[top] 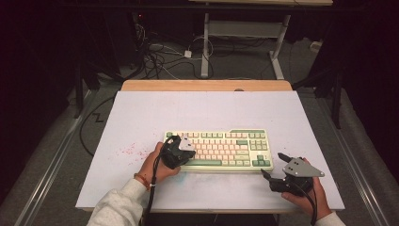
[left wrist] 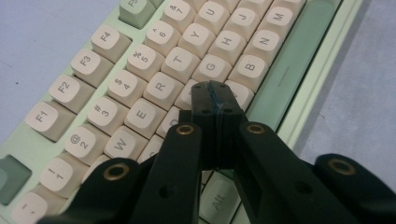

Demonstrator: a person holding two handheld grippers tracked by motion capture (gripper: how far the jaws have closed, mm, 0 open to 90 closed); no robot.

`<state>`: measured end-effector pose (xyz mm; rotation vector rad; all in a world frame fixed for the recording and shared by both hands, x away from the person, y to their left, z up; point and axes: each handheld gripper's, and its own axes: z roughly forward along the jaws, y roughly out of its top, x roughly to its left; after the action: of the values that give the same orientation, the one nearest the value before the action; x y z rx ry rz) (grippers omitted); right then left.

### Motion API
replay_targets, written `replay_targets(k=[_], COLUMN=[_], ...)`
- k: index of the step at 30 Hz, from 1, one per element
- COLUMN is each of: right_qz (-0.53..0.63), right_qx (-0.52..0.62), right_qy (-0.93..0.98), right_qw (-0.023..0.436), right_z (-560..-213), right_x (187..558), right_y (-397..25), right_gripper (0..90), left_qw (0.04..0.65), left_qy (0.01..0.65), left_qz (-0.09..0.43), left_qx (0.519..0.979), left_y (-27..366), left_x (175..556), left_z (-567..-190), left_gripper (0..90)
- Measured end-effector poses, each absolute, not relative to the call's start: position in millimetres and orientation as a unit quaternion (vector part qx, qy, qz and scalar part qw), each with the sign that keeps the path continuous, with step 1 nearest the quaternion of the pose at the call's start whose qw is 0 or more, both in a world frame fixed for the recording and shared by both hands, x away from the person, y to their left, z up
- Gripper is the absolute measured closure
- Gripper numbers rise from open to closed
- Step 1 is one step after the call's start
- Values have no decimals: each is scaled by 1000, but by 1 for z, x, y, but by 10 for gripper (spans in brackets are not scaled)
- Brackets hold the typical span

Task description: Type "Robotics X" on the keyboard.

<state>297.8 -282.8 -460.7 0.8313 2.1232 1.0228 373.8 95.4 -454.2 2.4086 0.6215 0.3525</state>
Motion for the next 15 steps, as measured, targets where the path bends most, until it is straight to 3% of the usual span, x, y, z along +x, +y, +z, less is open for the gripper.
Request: replay_targets(k=[10,15], right_qz=[386,390], right_qx=[311,310], right_qy=[809,807], right_qw=[316,317], right_z=[-460,-458], right_x=[298,298], right_y=[-283,-282], right_gripper=[206,209], left_qw=[340,343], left_qy=[229,231], left_qz=[183,203], left_qx=[893,888], left_y=[108,117], left_x=[362,359], left_z=[-442,-442], left_gripper=[833,745])
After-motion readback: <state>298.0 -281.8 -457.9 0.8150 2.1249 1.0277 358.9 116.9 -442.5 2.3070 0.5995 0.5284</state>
